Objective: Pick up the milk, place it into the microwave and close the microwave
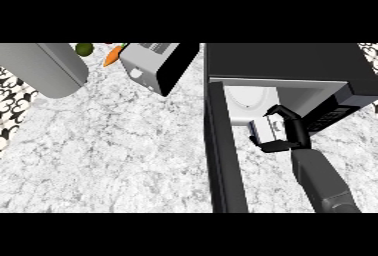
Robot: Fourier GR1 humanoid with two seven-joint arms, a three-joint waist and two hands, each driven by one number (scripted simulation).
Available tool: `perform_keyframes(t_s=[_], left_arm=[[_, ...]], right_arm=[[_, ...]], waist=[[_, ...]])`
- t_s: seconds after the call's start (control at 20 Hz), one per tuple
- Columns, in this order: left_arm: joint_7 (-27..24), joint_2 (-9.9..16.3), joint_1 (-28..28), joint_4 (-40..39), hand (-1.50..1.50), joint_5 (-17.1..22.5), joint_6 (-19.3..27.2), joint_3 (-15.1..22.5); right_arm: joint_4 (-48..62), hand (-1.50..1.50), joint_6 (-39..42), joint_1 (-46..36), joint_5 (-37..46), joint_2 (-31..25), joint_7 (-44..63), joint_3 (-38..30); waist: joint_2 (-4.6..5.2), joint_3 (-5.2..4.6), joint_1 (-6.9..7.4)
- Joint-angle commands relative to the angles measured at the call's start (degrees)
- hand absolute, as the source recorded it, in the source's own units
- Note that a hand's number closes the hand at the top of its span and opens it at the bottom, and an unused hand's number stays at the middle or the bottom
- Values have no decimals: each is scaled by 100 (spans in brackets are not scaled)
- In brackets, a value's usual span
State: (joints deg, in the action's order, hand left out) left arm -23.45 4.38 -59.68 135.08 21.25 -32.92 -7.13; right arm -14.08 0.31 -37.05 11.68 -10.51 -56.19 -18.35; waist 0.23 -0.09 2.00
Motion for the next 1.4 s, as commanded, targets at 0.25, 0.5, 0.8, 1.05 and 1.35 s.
perform_keyframes(t_s=[0.25, 0.5, 0.8, 1.05, 1.35], left_arm=[[67, 71, 370, 15, -150, 218, 53, 40], [138, 215, 481, 101, -150, 227, 60, -63], [169, 314, 599, -17, -150, 290, 50, -122], [209, 360, 726, -50, -150, 253, 66, -112], [293, 398, 877, -53, -150, 254, 166, -156]], right_arm=[[-19, 150, -1079, -1165, 189, -814, 961, 30], [13, 150, -1463, -1073, 83, -707, 838, -18], [-105, 150, -1803, -985, -83, -648, 703, -98], [-190, 150, -2007, -842, -121, -643, 687, -66], [-371, 150, -2152, -699, -173, -737, 725, -23]], waist=[[211, 13, 425], [268, 26, 553], [296, 21, 679], [316, 23, 750], [334, 20, 785]])
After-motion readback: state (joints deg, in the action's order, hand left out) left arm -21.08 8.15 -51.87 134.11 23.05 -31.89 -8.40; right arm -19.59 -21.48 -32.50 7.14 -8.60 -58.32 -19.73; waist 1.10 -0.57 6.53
